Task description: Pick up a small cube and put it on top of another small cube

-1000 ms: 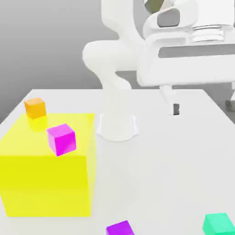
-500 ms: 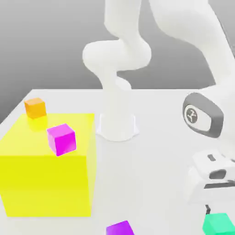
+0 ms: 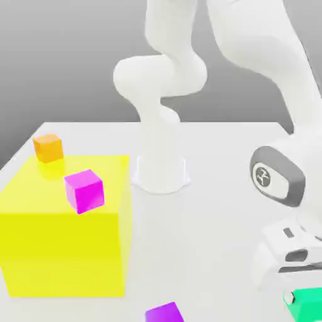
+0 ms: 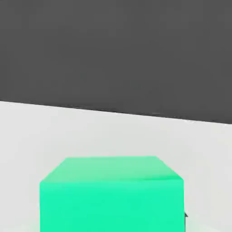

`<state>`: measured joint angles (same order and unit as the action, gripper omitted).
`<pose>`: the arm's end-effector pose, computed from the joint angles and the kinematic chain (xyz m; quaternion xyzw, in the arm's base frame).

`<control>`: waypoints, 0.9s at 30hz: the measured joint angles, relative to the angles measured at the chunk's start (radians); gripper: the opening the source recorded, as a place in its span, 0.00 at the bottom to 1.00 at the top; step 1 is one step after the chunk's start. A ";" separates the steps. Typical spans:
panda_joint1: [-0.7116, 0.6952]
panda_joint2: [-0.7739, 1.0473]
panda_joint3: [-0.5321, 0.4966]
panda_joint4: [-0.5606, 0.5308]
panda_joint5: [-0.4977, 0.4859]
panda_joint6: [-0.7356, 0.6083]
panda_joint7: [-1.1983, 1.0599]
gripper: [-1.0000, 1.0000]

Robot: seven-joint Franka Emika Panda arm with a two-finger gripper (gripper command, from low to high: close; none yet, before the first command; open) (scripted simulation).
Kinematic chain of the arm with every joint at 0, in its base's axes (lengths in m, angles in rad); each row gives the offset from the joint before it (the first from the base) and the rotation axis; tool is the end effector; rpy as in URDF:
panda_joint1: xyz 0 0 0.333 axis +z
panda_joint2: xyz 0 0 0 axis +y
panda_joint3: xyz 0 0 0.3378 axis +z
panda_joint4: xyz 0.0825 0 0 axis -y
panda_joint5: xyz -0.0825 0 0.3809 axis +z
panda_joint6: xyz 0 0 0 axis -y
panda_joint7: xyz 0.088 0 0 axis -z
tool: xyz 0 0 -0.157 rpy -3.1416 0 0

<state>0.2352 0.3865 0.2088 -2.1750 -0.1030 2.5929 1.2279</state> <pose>0.5191 0.2488 0.1920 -0.9367 0.3492 -0.0059 0.0233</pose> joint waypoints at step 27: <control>-0.711 -0.985 -0.403 -0.387 0.028 -0.575 0.257 0.00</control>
<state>-0.4758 -0.5989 -0.1947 -2.5619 -0.0748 2.0175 1.4847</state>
